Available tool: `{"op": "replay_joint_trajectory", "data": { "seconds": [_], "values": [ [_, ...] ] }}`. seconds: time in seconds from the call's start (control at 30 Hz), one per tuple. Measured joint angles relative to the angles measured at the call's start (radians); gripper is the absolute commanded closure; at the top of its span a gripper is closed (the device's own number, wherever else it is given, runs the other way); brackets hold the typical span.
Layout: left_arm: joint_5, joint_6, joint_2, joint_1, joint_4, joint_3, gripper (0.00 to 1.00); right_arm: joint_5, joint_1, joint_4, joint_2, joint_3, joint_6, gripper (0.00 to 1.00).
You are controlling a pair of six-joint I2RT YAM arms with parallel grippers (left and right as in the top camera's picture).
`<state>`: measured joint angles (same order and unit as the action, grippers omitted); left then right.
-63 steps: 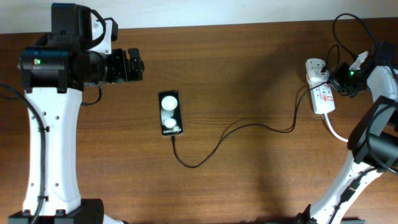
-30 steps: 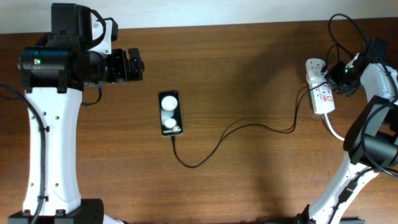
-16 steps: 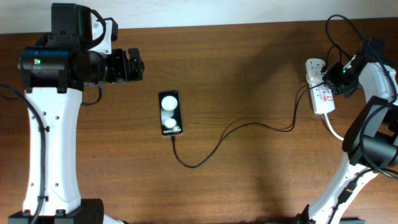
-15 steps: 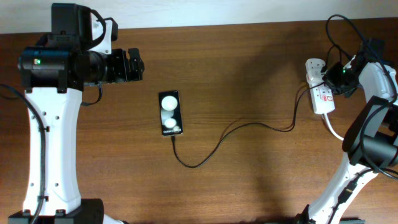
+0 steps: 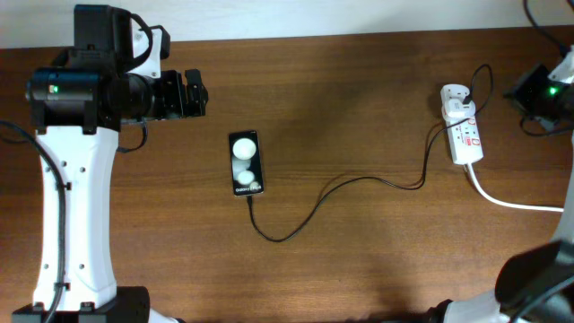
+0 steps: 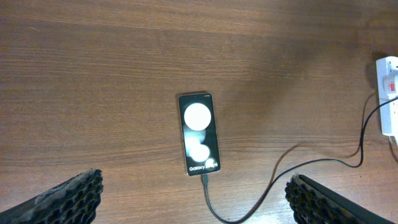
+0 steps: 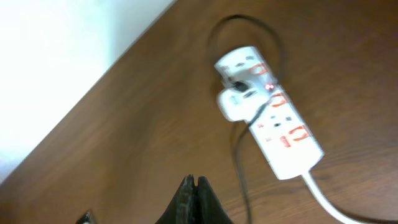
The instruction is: Plug charger to phone and switch on socket
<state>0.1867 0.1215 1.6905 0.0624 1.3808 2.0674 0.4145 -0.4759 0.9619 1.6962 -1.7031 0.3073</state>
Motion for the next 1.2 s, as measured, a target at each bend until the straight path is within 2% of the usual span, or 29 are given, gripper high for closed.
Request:
{"op": "replay_joint_trajectory", "data": {
  "seconds": [0.27,0.4,0.6,0.73,0.83,0.9,0.93,0.97,1.0,1.03,1.2],
  "values": [
    [0.0,0.0,0.0,0.0,0.0,0.0,0.01,-0.029,0.238,0.109,-0.246,0.0,-0.139,0.96],
    [0.0,0.0,0.0,0.0,0.0,0.0,0.01,-0.122,0.351,0.206,-0.28,0.0,-0.19,0.95],
    [0.0,0.0,0.0,0.0,0.0,0.0,0.01,-0.15,0.453,0.268,-0.304,0.0,-0.262,0.95],
    [0.0,0.0,0.0,0.0,0.0,0.0,0.01,-0.153,0.513,0.263,-0.414,0.024,-0.344,0.95],
    [0.0,0.0,0.0,0.0,0.0,0.0,0.01,-0.156,0.515,0.171,-0.538,0.14,-0.362,0.95],
    [0.0,0.0,0.0,0.0,-0.001,0.0,0.01,-0.157,0.515,0.1,-0.627,0.272,-0.357,0.85],
    [0.001,0.0,0.0,0.0,0.0,0.0,0.01,-0.156,0.515,0.06,-0.673,0.355,-0.347,0.74],
    [0.0,0.0,0.0,0.0,0.0,0.0,0.01,-0.156,0.515,0.039,-0.712,0.423,-0.34,0.5],
    [0.0,0.0,0.0,0.0,0.0,0.0,0.01,-0.155,0.515,0.035,-0.729,0.45,-0.332,0.35],
    [0.0,0.0,0.0,0.0,0.0,0.0,0.01,-0.156,0.515,0.032,-0.747,0.477,-0.332,0.01],
    [0.0,0.0,0.0,0.0,0.0,0.0,0.01,-0.156,0.515,0.029,-0.763,0.507,-0.286,0.01]
  ]
}}
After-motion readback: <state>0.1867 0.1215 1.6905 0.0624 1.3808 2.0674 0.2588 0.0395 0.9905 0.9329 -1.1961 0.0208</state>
